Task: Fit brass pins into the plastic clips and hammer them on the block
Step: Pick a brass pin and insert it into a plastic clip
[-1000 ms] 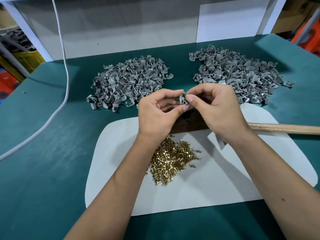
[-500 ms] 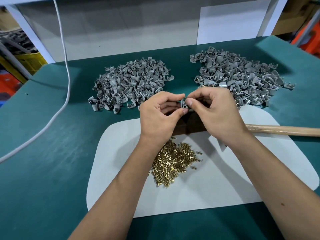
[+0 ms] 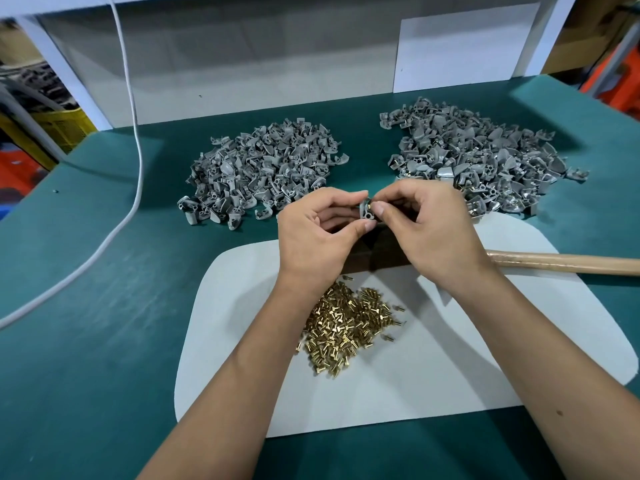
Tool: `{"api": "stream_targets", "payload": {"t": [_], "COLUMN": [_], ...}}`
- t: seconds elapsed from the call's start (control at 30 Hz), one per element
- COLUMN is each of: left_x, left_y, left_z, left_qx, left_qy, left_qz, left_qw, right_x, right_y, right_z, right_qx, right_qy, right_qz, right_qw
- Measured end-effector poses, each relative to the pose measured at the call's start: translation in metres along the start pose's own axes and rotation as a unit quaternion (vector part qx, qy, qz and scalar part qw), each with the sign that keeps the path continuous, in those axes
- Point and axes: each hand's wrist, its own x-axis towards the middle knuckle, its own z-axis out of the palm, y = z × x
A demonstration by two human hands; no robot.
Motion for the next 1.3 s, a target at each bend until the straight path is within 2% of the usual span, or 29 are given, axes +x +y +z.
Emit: {"api": "stream_targets", "payload": {"t": [0.4, 0.63, 0.8, 0.97, 1.3], "left_x": [0.001, 0.000, -0.002, -0.002, -0.003], "left_y": [-0.001, -0.002, -0.003, -0.002, -0.002], "left_z": [0.000, 0.001, -0.002, 0.001, 0.000], "left_qx": [0.067, 0.114, 0.073, 0.040, 0.021], "left_qy": [0.007, -0.006, 0.004, -0.003, -0.025], "left_qz": [0.049, 0.073, 0.057, 0.036, 0.032], "left_qw": [0.997, 0.991, 0.996, 0.999, 0.999], "right_x": [-0.003, -0.002, -0.003, 0.000, -0.006], "right_y": [-0.006, -0.006, -0.010, -0.005, 0.008], "right_z": [0.000, -0.002, -0.001, -0.017, -0.017], "right_qx": [-0.060, -0.099, -0.075, -0.078, -0.083], "right_qy": [0.012, -0.012, -0.003, -0.036, 0.035], "right_qz": [-0.026, -0.034, -0.046, -0.083, -0.176], "right_qw": [0.998, 0.994, 0.996, 0.993, 0.980]}}
